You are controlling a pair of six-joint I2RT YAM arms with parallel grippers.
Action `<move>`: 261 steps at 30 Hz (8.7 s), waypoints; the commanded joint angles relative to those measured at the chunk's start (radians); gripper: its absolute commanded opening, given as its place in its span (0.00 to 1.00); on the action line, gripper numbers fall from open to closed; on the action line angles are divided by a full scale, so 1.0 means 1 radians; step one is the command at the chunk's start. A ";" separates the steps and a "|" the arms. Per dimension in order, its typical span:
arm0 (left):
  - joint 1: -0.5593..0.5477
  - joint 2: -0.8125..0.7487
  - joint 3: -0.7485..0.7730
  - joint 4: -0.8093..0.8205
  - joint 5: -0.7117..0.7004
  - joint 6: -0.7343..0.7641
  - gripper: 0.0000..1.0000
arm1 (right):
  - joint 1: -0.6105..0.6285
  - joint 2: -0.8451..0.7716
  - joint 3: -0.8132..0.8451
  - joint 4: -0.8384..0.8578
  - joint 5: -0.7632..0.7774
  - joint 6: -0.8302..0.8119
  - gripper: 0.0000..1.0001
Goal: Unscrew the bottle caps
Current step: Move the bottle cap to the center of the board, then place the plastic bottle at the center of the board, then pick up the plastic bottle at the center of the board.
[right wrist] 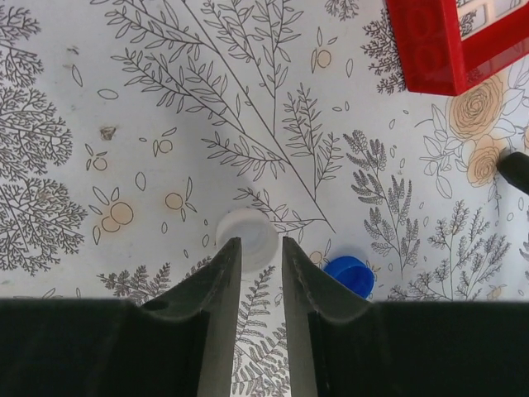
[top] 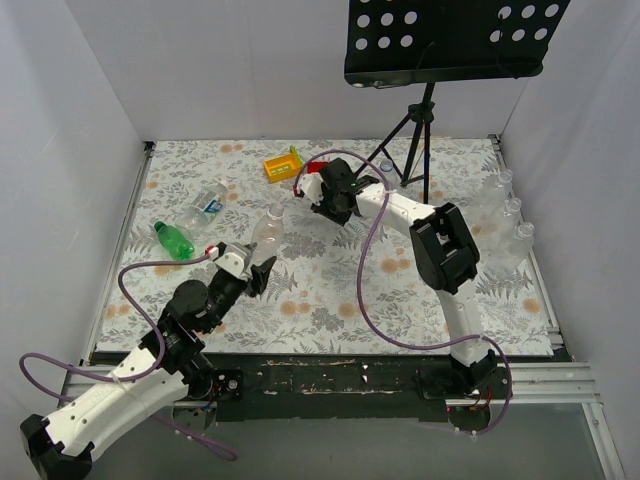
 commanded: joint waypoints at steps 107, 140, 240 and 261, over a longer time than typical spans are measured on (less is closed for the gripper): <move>-0.004 0.270 -0.091 0.442 0.358 -0.321 0.79 | -0.072 -0.641 -0.288 0.214 -1.310 0.371 0.01; -0.002 0.111 0.024 -0.135 -0.032 0.044 0.98 | -0.065 -0.239 0.099 0.203 -0.411 0.169 0.01; 0.756 0.515 0.452 -0.347 0.417 -0.522 0.98 | -0.296 -1.018 -0.625 0.144 -0.848 0.133 0.93; 0.978 0.920 0.627 -0.515 -0.055 -0.728 0.98 | -0.545 -1.136 -1.019 0.299 -1.078 0.115 0.97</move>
